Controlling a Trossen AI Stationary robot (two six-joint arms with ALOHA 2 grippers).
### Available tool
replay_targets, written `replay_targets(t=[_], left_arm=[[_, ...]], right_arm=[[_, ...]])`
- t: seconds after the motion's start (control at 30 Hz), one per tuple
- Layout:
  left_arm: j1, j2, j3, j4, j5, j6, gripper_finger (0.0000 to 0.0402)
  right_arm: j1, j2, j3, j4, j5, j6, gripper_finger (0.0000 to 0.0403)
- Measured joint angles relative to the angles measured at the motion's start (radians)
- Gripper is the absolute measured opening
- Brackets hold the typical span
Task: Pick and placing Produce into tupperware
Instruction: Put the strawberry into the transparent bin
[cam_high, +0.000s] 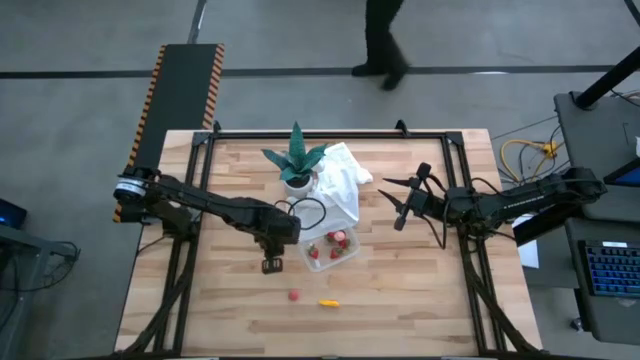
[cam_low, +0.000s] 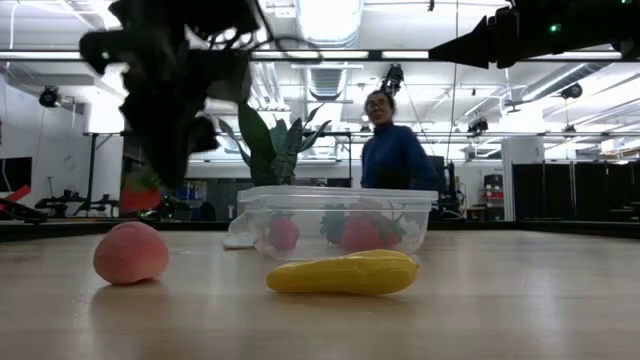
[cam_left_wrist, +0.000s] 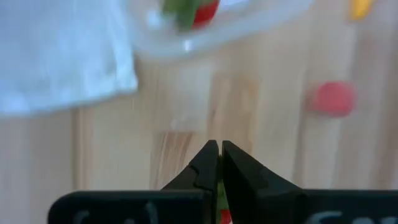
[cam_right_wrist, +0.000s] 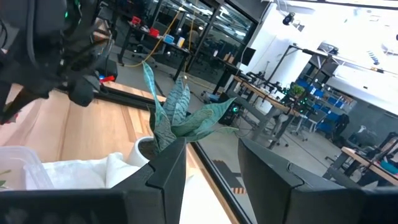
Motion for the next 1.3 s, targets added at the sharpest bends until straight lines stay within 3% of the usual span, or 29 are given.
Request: replay_targets(t=[0.2,0.5,0.87,1.03,1.3], left_arm=[[0.004,-0.043,0.083,0.017,-0.038,0.111,0.0],[0.011,-0.064,0.107,0.289,-0.017,0.336,0.0],[0.077,0.023,0.084,0.398,-0.015,0.403,0.0],[0.089,0.071,0.084,0.491,0.047,0.422,0.0],[0.089,0.131,0.082,0.481,0.054,0.419,0.0]], right_arm=[[0.0,0.0,0.0,0.0,0.0,0.0,0.0139],[0.0,0.0,0.0,0.003,0.0,0.0,0.0139],[0.0,0.0,0.0,0.004,0.0,0.0,0.0139],[0.0,0.0,0.0,0.004,0.0,0.0,0.0139],[0.0,0.0,0.0,0.004,0.0,0.0,0.0139]])
